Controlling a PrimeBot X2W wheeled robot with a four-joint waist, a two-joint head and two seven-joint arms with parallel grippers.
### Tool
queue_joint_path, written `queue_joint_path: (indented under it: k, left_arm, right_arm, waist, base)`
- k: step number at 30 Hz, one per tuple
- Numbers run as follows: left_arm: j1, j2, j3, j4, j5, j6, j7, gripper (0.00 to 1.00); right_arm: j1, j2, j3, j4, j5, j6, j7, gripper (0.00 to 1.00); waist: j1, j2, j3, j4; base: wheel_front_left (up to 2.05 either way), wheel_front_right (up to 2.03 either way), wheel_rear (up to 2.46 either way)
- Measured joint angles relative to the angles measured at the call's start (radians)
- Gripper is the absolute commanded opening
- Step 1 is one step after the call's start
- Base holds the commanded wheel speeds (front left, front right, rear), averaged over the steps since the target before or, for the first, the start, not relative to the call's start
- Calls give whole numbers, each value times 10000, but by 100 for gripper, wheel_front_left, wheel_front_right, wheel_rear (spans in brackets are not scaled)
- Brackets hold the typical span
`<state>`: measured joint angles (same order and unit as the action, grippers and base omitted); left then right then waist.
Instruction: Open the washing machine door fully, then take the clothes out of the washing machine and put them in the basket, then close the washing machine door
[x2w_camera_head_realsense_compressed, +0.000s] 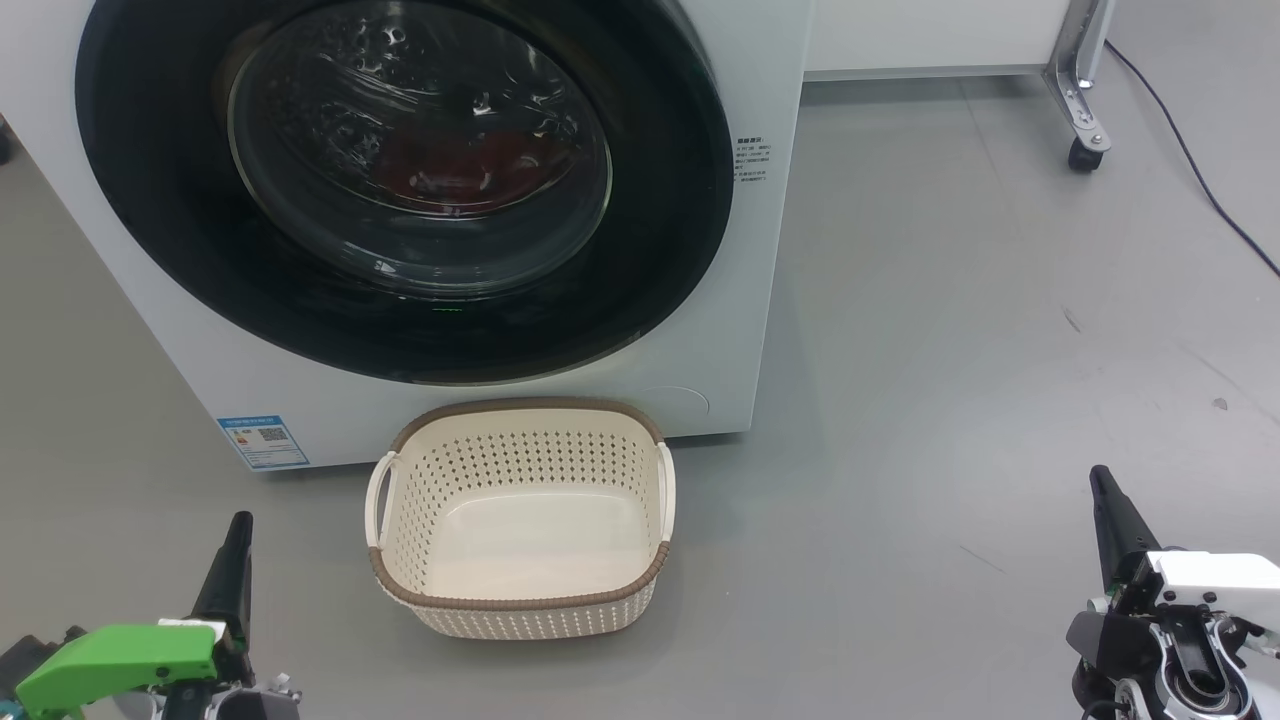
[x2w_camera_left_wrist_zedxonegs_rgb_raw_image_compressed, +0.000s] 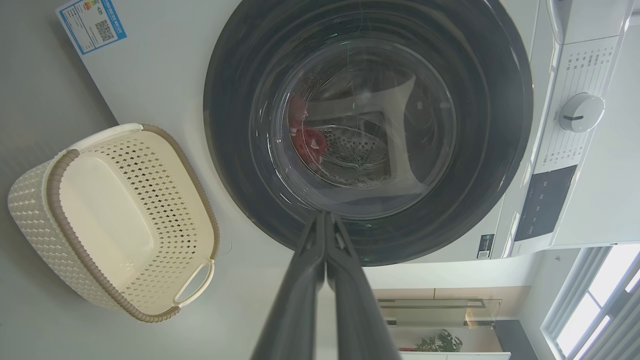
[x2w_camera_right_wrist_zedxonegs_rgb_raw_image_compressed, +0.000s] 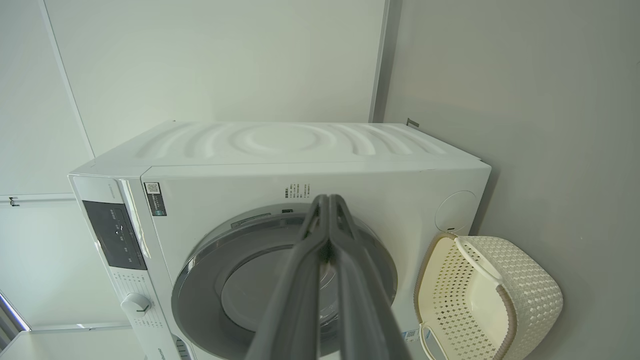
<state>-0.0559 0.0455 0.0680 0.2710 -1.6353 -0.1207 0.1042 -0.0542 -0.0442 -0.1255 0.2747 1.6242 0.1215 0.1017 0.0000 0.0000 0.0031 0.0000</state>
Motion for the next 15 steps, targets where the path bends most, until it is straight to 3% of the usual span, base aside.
queue_joint_path:
  k: [15]
  left_arm:
    - [0,-2,2,0,0,0,0,0]
  right_arm:
    - [0,0,-4,0,-2,0,0,0]
  waist:
    - [0,0,0,0]
  base:
    - [0,0,0]
